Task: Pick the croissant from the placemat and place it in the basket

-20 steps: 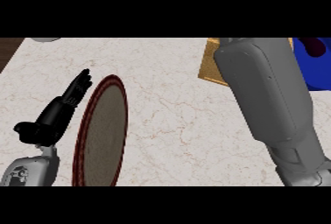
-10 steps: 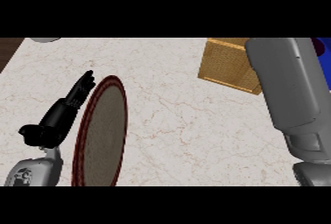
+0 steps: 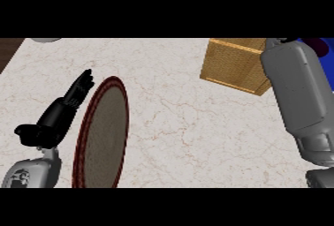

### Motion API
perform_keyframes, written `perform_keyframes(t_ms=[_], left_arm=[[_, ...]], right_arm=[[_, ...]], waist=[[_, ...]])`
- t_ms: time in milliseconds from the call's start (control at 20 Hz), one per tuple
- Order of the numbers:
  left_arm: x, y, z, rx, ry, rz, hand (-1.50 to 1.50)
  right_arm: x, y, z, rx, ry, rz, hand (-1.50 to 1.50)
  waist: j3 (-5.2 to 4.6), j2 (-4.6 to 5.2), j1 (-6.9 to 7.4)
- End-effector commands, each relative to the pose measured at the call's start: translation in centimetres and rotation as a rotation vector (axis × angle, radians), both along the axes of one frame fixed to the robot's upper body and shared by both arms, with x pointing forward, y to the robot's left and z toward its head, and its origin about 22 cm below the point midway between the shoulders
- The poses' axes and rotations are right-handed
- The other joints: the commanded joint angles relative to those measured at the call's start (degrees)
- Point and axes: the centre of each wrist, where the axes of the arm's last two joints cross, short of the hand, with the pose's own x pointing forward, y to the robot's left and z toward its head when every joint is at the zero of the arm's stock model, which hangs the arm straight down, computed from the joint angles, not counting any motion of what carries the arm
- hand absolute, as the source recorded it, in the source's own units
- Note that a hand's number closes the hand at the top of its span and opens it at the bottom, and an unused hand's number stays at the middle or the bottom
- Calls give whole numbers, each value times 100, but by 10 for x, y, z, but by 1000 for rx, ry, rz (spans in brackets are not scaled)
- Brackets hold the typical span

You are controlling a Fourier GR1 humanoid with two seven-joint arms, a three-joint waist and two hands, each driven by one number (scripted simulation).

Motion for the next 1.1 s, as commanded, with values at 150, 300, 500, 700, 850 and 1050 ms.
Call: perform_keyframes(t_ms=[150, 300, 500, 700, 850, 1050], left_arm=[[4, -14, -1, 10, -10, -12, 0], [6, -1, -1, 0, -5, -13, 0], [-2, 0, 11, 2, -9, -11, 0], [-1, -5, 0, -8, 9, 5, 0], [4, 10, -2, 1, -4, -7, 0], [-13, -2, -3, -2, 15, -22, 0]], right_arm=[[10, -17, 2, 111, -144, -93, 150], [16, -38, -7, 70, -116, -71, -150], [18, -29, -18, 0, -120, -28, -150], [20, -33, -3, 53, -167, -11, -150], [18, -37, 8, 139, -244, 12, -150], [16, -59, 35, 279, -272, -49, -150]], waist=[[2, 22, 53], [0, 22, 53], [0, 2, 48], [-1, 2, 21], [-1, 5, 9], [0, -21, 20]])
